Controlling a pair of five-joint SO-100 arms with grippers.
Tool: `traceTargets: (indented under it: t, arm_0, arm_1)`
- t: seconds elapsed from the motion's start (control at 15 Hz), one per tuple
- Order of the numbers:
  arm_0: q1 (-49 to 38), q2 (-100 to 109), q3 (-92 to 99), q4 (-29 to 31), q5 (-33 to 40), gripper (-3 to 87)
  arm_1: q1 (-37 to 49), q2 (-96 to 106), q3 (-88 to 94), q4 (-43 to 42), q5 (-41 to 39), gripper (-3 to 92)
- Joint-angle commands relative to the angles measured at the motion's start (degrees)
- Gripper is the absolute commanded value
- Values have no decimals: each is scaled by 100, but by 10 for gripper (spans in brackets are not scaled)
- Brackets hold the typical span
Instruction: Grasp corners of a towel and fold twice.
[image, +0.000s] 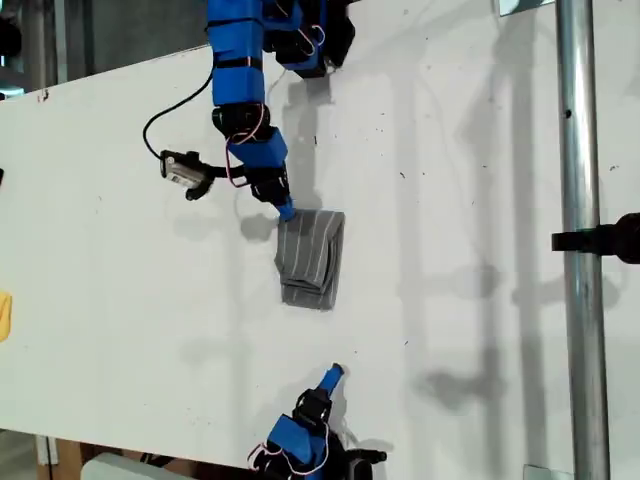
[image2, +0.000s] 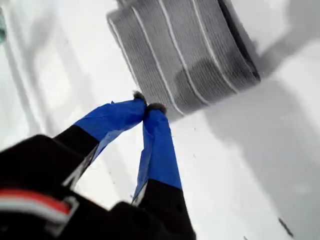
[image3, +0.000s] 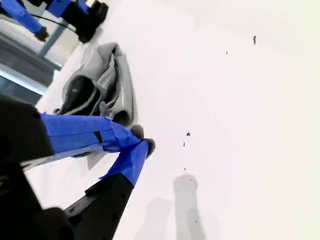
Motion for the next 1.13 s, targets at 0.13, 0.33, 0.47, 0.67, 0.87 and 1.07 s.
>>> traceTargets:
  t: [0.13, 0.33, 0.47, 0.67, 0.87, 1.07]
  arm_0:
    - [-149, 35, 70, 747, 782, -3]
    - [-123, 35, 70, 738, 2742, -4]
    - [-132, 35, 70, 738, 2742, -4]
    - [-132, 35, 70, 747, 2733, -4]
    - [-132, 35, 70, 747, 2716, -4]
    - [-132, 35, 70, 747, 2716, -4]
  arm_1:
    - [-176, 3375, 3226, 633, 1011, -2]
    - [-211, 3683, 4122, 694, 1652, -2]
    - [-369, 4755, 4438, 2013, 2672, 3]
    - [-896, 7066, 4271, 3489, 2188, 118]
    - [-1187, 7093, 4412, 3498, 1415, 118]
    - [-1239, 7093, 4421, 3498, 1415, 118]
